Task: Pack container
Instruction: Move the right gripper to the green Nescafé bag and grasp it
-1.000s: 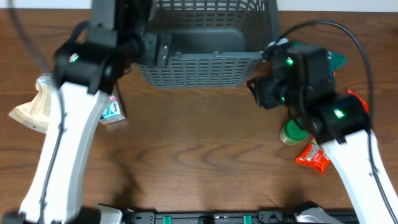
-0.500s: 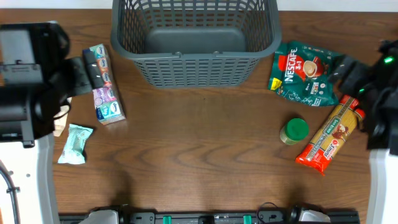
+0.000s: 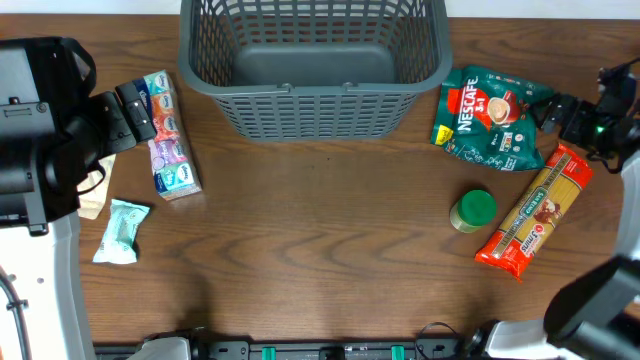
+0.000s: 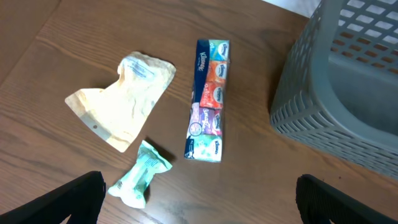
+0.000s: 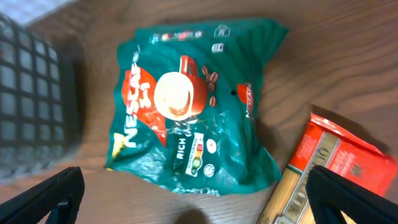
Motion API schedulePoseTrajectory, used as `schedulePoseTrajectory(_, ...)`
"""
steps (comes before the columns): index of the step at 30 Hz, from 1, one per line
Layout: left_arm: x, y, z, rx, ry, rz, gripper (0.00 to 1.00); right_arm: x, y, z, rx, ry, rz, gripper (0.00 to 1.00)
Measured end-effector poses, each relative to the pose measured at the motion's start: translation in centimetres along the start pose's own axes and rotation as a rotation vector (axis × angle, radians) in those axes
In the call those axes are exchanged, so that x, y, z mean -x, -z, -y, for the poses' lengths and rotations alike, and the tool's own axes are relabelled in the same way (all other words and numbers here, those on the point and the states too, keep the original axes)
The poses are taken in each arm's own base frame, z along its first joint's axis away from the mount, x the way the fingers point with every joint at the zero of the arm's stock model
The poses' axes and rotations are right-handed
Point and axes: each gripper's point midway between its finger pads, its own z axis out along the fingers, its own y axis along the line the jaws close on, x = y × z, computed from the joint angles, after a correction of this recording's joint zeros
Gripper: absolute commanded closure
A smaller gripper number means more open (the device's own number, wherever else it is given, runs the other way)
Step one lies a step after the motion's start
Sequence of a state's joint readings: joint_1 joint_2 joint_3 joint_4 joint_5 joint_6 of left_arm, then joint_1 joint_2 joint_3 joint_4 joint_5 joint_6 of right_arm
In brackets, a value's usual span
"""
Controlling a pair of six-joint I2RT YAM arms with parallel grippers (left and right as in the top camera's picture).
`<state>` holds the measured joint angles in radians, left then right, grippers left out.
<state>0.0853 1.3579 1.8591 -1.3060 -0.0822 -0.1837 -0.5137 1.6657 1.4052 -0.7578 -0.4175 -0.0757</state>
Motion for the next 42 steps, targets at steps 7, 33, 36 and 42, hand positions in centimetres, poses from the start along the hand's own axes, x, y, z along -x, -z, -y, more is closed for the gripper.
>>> schedulePoseTrajectory(7, -0.4, 0.0, -0.1, 0.004, -0.002, -0.014, 0.01, -1.9, -4.6, 1.4, 0.040, 0.037, -0.091, 0.01)
schedulePoseTrajectory(33, -0.6, 0.0, -0.2, 0.006, -0.003, -0.025, 0.01, -5.1, -14.7, 5.0, 0.078, 0.013, -0.172, 0.14)
schedulePoseTrajectory(36, -0.6, 0.0, -0.2, 0.006, -0.003, -0.025, 0.01, -5.2, -15.3, 4.2, 0.113, 0.016, -0.177, 0.42)
schedulePoseTrajectory(42, -0.6, 0.0, -0.2, 0.006, -0.003, -0.025, 0.01, -4.8, -15.9, 2.2, 0.157, 0.039, -0.170, 0.87)
